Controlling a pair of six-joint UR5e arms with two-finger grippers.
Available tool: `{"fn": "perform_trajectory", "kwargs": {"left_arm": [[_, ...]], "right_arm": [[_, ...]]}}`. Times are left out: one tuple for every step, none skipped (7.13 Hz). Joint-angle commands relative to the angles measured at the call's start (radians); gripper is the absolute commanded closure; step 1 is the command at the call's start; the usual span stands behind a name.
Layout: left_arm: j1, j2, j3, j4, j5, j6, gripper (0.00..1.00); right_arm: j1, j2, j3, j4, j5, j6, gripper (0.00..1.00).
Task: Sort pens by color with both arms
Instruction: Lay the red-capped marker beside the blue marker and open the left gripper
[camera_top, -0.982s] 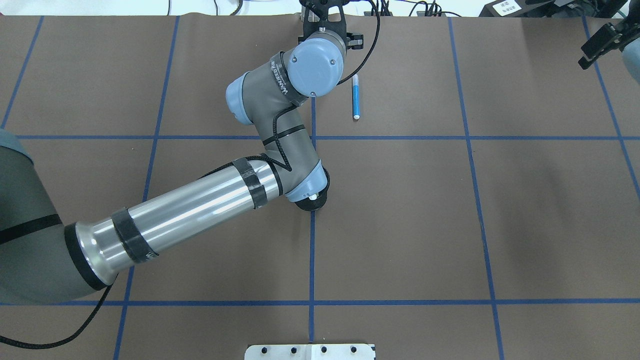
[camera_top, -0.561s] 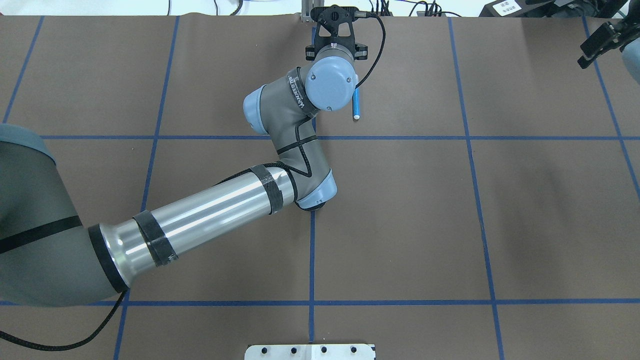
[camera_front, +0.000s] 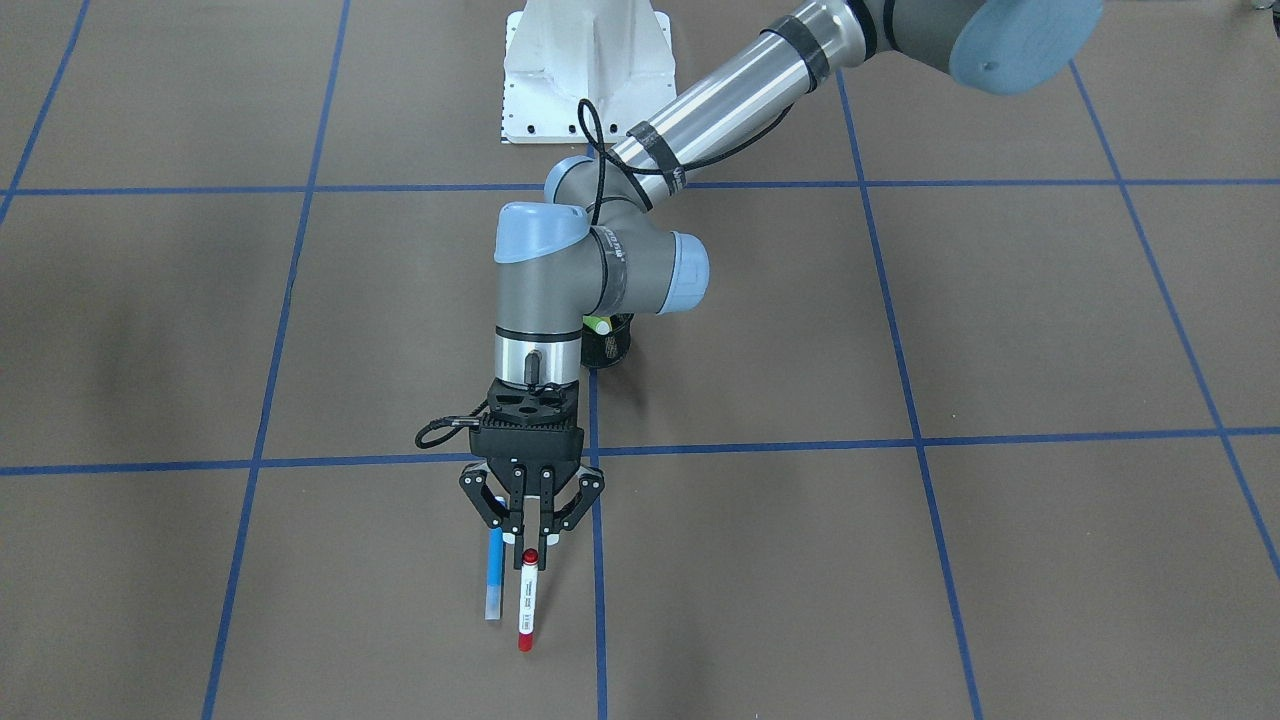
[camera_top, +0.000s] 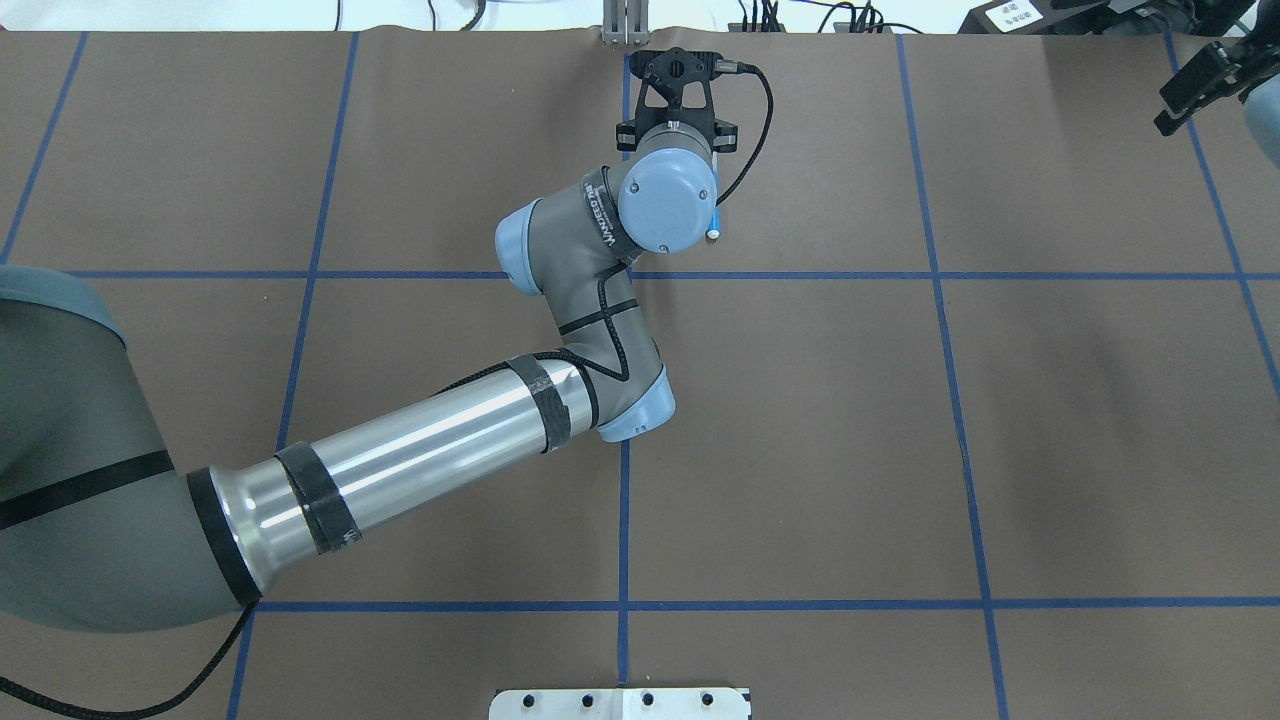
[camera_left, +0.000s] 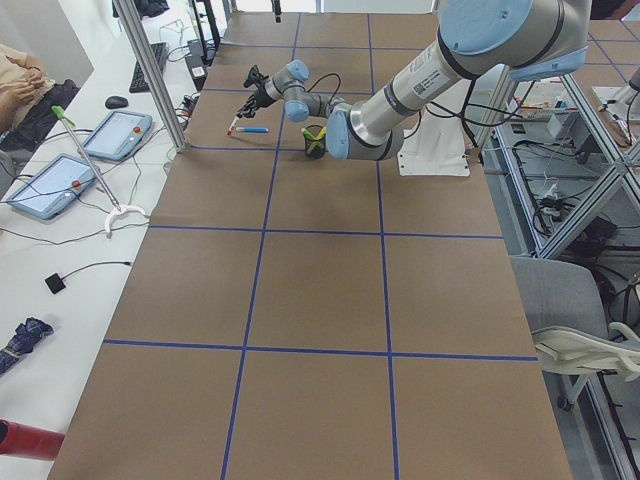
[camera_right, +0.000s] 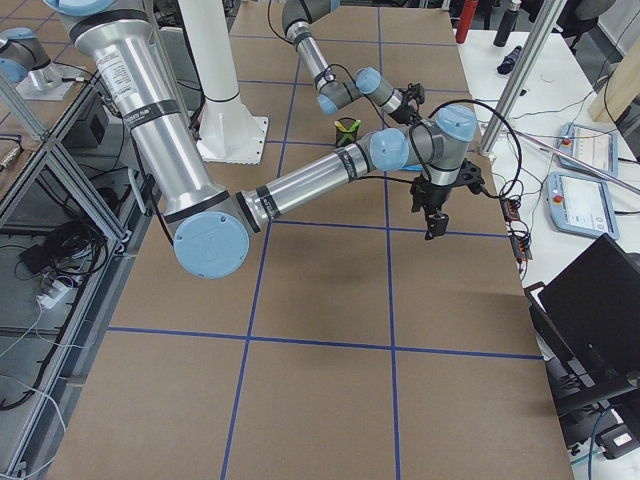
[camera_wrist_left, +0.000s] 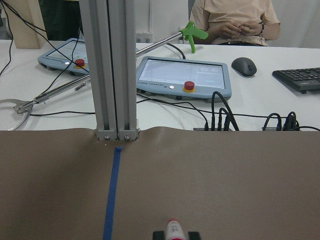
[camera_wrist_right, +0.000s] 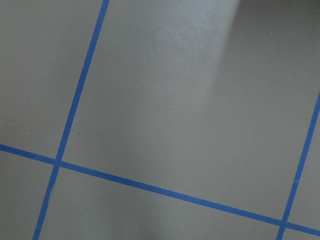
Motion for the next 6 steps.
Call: {"fn": "perform_trajectory", "kwargs": {"left_arm": [[0.025, 0.049, -0.065, -0.006, 0.0, 0.002, 1.0], [0.027, 0.057, -0.07, -0.006, 0.0, 0.002, 1.0], [0.027, 0.063, -0.083, -0.006, -0.004, 0.003, 0.85], [0.03, 0.083, -0.118, -0.006, -0.007, 0.005, 0.32], [0.034, 0.093, -0.144, -0.006, -0.007, 0.003, 0.01], [0.034, 0.091, -0.15, -0.006, -0.008, 0.003, 0.01]], "right_arm": [[0.0, 0.0, 0.0, 0.0, 0.0, 0.0, 0.0], [0.0, 0.0, 0.0, 0.0, 0.0, 0.0, 0.0], [0.0, 0.0, 0.0, 0.0, 0.0, 0.0, 0.0], [0.0, 0.0, 0.0, 0.0, 0.0, 0.0, 0.0], [0.0, 0.0, 0.0, 0.0, 0.0, 0.0, 0.0], [0.0, 0.002, -0.005, 0.0, 0.002, 0.0, 0.0]]}}
